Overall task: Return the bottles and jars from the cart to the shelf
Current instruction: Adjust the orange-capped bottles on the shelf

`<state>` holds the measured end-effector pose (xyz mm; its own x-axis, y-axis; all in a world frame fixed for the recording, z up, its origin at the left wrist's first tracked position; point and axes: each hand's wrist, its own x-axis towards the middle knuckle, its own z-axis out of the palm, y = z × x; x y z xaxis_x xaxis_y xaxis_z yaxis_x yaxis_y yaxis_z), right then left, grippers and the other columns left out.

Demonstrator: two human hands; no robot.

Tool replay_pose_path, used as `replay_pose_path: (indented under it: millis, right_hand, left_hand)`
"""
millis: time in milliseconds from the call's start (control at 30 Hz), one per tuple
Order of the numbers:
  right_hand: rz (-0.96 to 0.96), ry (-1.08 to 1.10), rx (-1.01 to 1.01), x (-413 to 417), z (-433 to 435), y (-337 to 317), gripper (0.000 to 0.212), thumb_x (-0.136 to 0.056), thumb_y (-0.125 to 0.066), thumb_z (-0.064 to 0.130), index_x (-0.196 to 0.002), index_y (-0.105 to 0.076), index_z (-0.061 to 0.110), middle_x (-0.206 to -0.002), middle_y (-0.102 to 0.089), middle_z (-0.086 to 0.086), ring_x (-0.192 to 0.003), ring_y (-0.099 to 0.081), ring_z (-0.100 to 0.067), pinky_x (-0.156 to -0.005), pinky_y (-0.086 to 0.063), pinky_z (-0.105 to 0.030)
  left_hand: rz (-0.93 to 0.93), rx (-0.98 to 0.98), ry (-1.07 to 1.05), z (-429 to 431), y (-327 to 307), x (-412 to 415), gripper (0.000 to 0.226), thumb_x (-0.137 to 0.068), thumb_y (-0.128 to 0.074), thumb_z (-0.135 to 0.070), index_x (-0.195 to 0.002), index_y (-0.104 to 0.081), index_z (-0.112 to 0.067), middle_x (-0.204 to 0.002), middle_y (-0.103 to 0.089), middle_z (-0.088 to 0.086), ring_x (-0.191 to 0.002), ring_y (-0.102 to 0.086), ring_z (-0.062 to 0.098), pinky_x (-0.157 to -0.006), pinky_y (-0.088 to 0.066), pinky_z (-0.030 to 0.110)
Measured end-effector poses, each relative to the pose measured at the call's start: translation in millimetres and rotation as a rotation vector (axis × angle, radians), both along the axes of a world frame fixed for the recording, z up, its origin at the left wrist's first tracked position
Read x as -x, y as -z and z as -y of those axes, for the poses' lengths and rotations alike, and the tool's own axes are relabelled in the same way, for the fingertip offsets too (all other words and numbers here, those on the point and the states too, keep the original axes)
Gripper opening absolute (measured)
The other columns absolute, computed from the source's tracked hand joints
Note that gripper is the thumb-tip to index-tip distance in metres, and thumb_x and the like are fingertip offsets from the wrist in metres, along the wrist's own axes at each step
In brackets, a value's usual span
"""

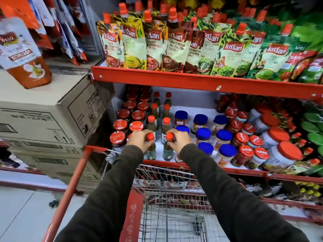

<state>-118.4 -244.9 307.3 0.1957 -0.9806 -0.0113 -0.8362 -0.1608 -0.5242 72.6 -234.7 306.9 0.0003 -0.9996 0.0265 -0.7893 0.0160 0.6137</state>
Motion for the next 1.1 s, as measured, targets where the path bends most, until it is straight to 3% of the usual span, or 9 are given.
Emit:
replay_pose_path:
  millis: [100, 267, 400, 467, 567, 733, 900, 967, 1100]
  right_hand:
    - [-0.005, -0.044, 0.001, -0.2, -0.1, -1.3, 0.04, -0.085, -0.063, 0.006, -0.123, -0.055, 0.017, -0.11, -0.068, -0.014, -0.099, -0.066, -0.034, -0.088, -0.056, -0.043]
    - [0.047, -0.038, -0.016, -2.0, -1.8, -3.4, 0.045, -0.082, -0.072, 0.013, -0.123, -0.055, 0.019, -0.112, -0.068, -0.009, -0.101, -0.065, -0.029, -0.091, -0.056, -0.04]
    - [0.076, 0.061, 0.02, -2.7, -1.5, -1.7, 0.045, -0.076, -0.08, 0.033, -0.114, -0.059, 0.02, -0.096, -0.062, 0.003, -0.087, -0.057, -0.015, -0.084, -0.054, -0.033]
    - [0.071, 0.08, 0.03, -4.3, -1.0, -2.2, 0.035, -0.077, -0.079, 0.031, -0.105, -0.063, 0.019, -0.088, -0.06, 0.005, -0.082, -0.057, -0.016, -0.082, -0.056, -0.034]
    - [0.062, 0.061, 0.015, -6.0, -1.4, -4.3, 0.029, -0.081, -0.075, 0.021, -0.108, -0.064, 0.017, -0.095, -0.068, -0.003, -0.089, -0.064, -0.022, -0.087, -0.057, -0.039]
    - [0.039, -0.023, -0.043, -6.3, -3.2, -7.5, 0.039, -0.081, -0.069, 0.009, -0.119, -0.062, 0.017, -0.107, -0.069, -0.011, -0.098, -0.066, -0.029, -0.092, -0.056, -0.041]
    - [0.042, -0.046, -0.04, -5.7, -5.1, -8.1, 0.043, -0.08, -0.065, 0.003, -0.121, -0.06, 0.017, -0.112, -0.068, -0.012, -0.102, -0.065, -0.03, -0.094, -0.055, -0.04]
    - [0.058, -0.052, -0.043, -4.3, -6.2, -8.1, 0.046, -0.081, -0.067, 0.005, -0.124, -0.058, 0.018, -0.114, -0.067, -0.011, -0.104, -0.065, -0.029, -0.095, -0.055, -0.04]
    - [0.096, 0.025, -0.027, -2.9, -6.7, -5.9, 0.051, -0.079, -0.077, 0.021, -0.125, -0.056, 0.018, -0.114, -0.066, -0.007, -0.103, -0.063, -0.024, -0.095, -0.055, -0.039]
  left_hand:
    - [0.005, 0.009, -0.065, 1.4, -0.4, 3.3, 0.037, -0.074, -0.082, -0.028, -0.108, -0.071, -0.018, -0.097, -0.076, 0.005, -0.088, -0.071, 0.023, -0.081, -0.053, 0.025]
    - [-0.014, 0.0, -0.147, 1.0, -3.1, 8.4, 0.037, -0.066, -0.085, -0.04, -0.09, -0.065, -0.02, -0.088, -0.074, 0.004, -0.085, -0.07, 0.026, -0.08, -0.058, 0.037]
    - [-0.076, 0.059, -0.045, -2.2, 0.2, 3.1, 0.049, -0.069, -0.084, -0.031, -0.113, -0.064, -0.022, -0.109, -0.071, 0.0, -0.1, -0.068, 0.018, -0.09, -0.055, 0.029]
    - [-0.113, 0.038, 0.055, -1.9, 1.6, -1.6, 0.05, -0.075, -0.078, -0.015, -0.122, -0.064, -0.018, -0.117, -0.07, 0.004, -0.107, -0.067, 0.021, -0.097, -0.054, 0.032]
    - [-0.158, -0.004, 0.082, -0.8, 2.9, -6.0, 0.043, -0.079, -0.073, -0.003, -0.12, -0.066, -0.015, -0.11, -0.072, 0.011, -0.099, -0.07, 0.023, -0.093, -0.056, 0.031]
    - [-0.13, 0.023, -0.019, 1.0, 4.7, -2.2, 0.035, -0.074, -0.082, -0.015, -0.106, -0.07, -0.015, -0.094, -0.074, 0.002, -0.08, -0.068, 0.014, -0.076, -0.052, 0.022]
    - [-0.113, 0.042, -0.104, -0.3, 8.0, 3.2, 0.035, -0.068, -0.086, -0.034, -0.095, -0.068, -0.02, -0.085, -0.074, -0.001, -0.08, -0.07, 0.019, -0.078, -0.059, 0.031]
    - [-0.103, 0.077, -0.083, -1.1, 9.0, 2.0, 0.038, -0.068, -0.085, -0.035, -0.1, -0.068, -0.022, -0.089, -0.074, -0.001, -0.083, -0.07, 0.019, -0.079, -0.059, 0.032]
    - [-0.119, 0.084, 0.105, -1.8, 10.8, -2.6, 0.051, -0.075, -0.077, -0.016, -0.124, -0.063, -0.021, -0.112, -0.071, 0.005, -0.101, -0.068, 0.022, -0.089, -0.052, 0.026]
